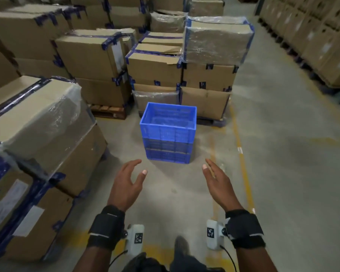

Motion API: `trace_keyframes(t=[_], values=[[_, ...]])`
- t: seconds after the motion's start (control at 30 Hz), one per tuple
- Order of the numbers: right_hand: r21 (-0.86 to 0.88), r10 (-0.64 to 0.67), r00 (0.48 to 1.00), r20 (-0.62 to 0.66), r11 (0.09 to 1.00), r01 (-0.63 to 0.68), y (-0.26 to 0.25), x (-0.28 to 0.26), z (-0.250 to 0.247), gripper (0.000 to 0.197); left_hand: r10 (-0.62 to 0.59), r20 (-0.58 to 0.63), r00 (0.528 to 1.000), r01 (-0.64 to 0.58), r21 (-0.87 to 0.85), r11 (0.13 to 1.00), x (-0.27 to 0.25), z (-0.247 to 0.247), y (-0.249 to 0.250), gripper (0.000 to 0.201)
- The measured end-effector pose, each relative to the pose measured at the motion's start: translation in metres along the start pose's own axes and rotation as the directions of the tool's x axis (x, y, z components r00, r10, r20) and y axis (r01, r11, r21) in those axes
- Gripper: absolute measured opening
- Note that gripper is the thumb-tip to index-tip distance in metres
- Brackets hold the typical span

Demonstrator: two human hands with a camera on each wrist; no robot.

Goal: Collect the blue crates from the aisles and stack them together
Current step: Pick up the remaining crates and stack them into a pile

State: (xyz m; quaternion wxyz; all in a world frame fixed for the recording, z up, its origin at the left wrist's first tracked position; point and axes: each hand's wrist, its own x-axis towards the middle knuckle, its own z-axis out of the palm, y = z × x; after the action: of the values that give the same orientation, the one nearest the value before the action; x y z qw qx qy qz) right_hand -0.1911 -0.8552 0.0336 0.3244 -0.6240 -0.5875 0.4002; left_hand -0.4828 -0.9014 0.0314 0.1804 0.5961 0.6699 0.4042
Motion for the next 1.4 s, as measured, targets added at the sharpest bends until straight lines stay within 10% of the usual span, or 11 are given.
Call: trace_keyframes(t=[0.43,0.87,1.4], values=[[-0.063,0.019,0.999,0.037,0.998,-0.017,-0.062,0.335,0.071,0.05,-0.056,0.023,0.998,0.054,0.07,0.996,0.334,0.03,-0.098,0.035],[-0.146,0.286,0.958,-0.024,0.947,-0.287,-0.053,0.585,0.083,0.046,-0.068,0.441,0.895,-0.01,0.171,0.985,0.662,0.127,-0.178,0.054],[-0.274,0.571,0.805,0.159,0.809,-0.52,0.119,0.845,0.128,0.054,-0.623,0.417,0.662,0.453,0.439,0.776,0.836,0.265,-0.338,0.045]])
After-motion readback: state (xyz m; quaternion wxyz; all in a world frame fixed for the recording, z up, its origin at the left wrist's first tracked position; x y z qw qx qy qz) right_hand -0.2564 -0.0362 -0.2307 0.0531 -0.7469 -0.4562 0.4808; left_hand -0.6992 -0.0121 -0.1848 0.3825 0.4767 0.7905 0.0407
